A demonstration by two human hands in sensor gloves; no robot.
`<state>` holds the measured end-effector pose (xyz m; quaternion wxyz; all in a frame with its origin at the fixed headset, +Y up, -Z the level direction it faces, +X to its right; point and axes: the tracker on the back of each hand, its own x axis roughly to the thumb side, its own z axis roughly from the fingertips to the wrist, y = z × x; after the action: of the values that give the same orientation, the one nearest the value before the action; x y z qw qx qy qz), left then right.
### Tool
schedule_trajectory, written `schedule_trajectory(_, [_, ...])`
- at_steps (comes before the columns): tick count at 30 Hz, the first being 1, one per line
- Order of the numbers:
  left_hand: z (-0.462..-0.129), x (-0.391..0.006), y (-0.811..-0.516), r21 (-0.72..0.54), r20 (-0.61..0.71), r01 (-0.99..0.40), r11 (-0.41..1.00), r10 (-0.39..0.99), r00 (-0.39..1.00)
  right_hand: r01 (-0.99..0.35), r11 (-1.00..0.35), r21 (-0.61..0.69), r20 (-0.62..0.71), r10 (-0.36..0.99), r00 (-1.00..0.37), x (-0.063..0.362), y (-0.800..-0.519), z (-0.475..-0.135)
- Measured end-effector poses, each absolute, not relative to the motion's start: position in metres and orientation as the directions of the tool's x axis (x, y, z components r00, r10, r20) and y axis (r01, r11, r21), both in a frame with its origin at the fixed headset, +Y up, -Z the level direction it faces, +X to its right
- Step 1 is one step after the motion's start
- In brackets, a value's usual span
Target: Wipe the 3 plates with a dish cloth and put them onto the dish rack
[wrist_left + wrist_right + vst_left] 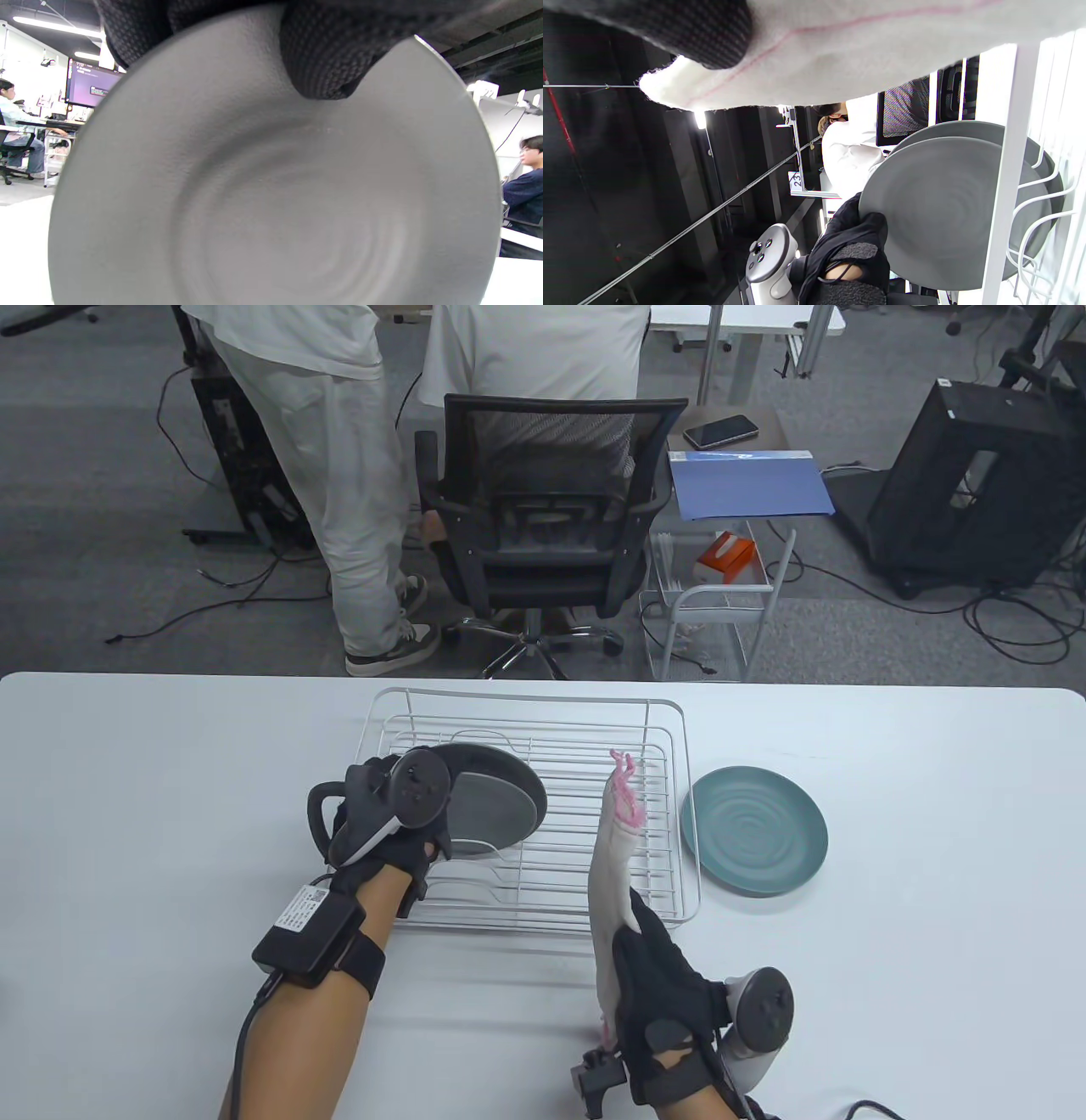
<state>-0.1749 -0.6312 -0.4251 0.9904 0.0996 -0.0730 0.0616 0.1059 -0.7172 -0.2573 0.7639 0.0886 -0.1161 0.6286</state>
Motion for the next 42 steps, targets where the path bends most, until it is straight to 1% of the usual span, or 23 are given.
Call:
schedule_trajectory(8, [-0.432,-0.16,-0.642,0.126,0.116,-0.116,0.985,0.101,0.988,-0.98,0.2,0.0,0.273,0.943,0.192,0.105,-0.718,-0.257])
schedule_trajectory(11, [-0.433,-0.156,-0.641,0.135,0.097,-0.071,0.988,0.059,0.994,-0.979,0.202,0.004,0.267,0.944,0.195,0.104,-0.718,-0.258])
schedule_trajectory(14, [-0.432,-0.156,-0.638,0.148,0.097,-0.057,0.987,0.043,0.994,-0.979,0.203,0.003,0.261,0.945,0.197,0.104,-0.719,-0.258])
schedule_trajectory(17, [-0.429,-0.16,-0.635,0.169,0.104,-0.068,0.983,0.051,0.993,-0.978,0.208,0.005,0.256,0.945,0.202,0.104,-0.719,-0.258])
schedule_trajectory(21, [-0.425,-0.167,-0.627,0.194,0.105,-0.034,0.98,0.014,0.994,-0.979,0.202,0.005,0.257,0.946,0.196,0.104,-0.72,-0.258])
schedule_trajectory(26, [-0.417,-0.182,-0.617,0.213,0.123,-0.08,0.974,0.054,0.991,-0.98,0.198,0.004,0.259,0.947,0.192,0.104,-0.72,-0.259])
schedule_trajectory(29, [-0.405,-0.192,-0.611,0.23,0.153,-0.095,0.969,0.06,0.986,-0.98,0.198,0.006,0.256,0.947,0.193,0.104,-0.72,-0.259])
schedule_trajectory(31, [-0.393,-0.199,-0.607,0.234,0.168,-0.147,0.961,0.109,0.98,-0.981,0.193,0.011,0.255,0.948,0.19,0.103,-0.72,-0.259])
schedule_trajectory(37, [-0.349,-0.228,-0.607,0.234,0.218,-0.406,0.884,0.359,0.907,-0.985,0.172,0.035,0.253,0.952,0.175,0.098,-0.72,-0.258])
schedule_trajectory(42, [-0.31,-0.25,-0.627,0.222,0.222,-0.583,0.782,0.542,0.811,-0.988,0.141,0.06,0.258,0.954,0.152,0.092,-0.721,-0.257])
